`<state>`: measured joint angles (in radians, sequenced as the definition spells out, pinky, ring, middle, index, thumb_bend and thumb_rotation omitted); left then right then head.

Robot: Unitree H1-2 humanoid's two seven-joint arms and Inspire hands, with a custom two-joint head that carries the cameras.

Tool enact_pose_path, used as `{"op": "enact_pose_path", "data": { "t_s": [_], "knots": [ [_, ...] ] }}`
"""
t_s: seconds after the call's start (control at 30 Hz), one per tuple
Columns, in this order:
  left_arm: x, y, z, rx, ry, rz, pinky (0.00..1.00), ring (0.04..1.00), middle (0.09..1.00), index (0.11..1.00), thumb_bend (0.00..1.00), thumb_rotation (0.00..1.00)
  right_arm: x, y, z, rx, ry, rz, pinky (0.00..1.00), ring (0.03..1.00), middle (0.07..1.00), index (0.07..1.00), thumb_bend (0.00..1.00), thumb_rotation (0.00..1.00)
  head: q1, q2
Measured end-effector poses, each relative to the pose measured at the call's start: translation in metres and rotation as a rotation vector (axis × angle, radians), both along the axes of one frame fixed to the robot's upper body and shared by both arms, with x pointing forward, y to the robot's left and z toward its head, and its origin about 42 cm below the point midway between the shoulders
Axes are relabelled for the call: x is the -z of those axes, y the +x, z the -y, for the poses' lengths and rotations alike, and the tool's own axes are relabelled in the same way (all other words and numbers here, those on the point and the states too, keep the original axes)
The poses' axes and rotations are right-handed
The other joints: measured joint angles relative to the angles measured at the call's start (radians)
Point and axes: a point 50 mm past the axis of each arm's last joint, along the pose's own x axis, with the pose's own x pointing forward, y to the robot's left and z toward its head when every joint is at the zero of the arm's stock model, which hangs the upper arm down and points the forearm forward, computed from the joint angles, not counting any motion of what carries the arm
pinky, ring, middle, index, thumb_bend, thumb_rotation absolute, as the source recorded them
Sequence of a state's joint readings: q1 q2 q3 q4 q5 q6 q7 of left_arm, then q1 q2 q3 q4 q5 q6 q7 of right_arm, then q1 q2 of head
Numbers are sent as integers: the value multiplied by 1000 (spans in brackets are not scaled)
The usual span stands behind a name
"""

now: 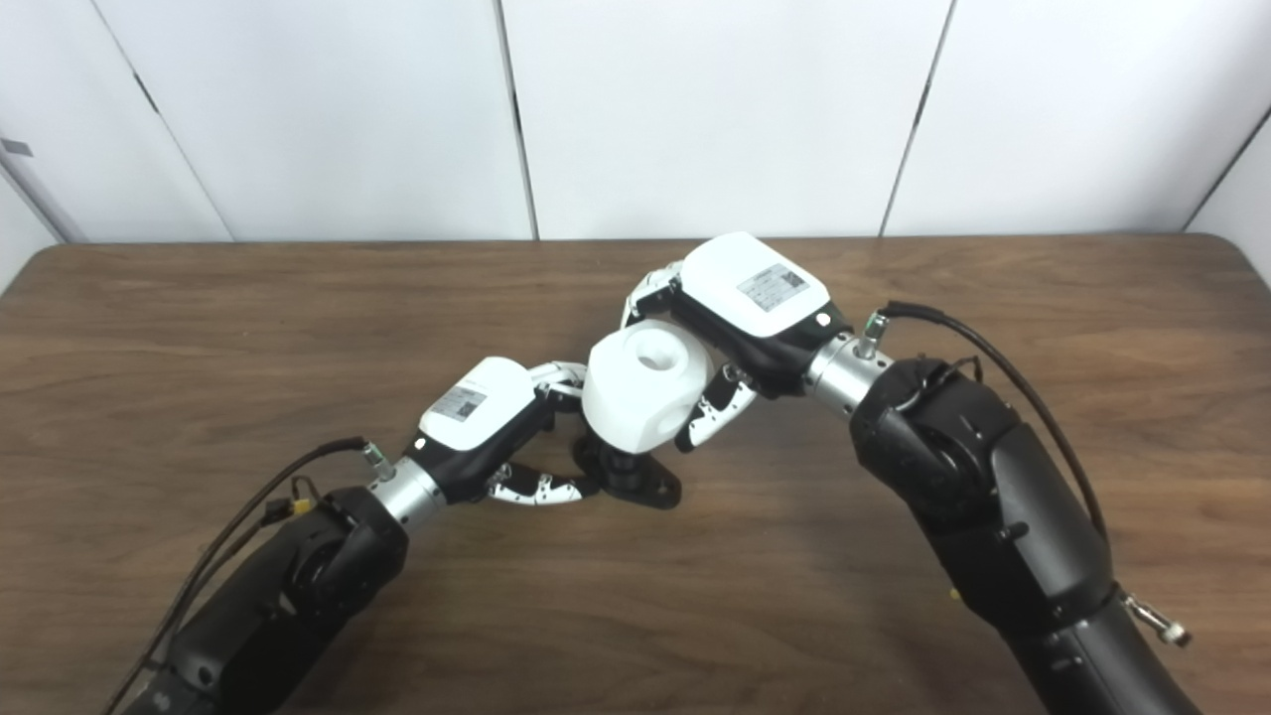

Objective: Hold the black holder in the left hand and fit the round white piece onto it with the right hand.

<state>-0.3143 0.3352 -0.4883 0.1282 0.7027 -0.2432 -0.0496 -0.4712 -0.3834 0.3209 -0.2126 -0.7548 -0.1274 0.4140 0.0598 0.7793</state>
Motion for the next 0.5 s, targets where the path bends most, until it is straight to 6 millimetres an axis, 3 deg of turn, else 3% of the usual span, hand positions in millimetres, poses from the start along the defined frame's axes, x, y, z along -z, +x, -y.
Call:
{"op": "enact_pose_path", "data": {
  "t_s": [0.5],
  "knots": [
    [-2, -6, 0, -12, 0, -11, 644, 842, 814, 484, 525, 59, 21, 11, -4, -3, -3, -52, 650, 705, 696, 481, 519, 139, 20, 12]
  ]
}}
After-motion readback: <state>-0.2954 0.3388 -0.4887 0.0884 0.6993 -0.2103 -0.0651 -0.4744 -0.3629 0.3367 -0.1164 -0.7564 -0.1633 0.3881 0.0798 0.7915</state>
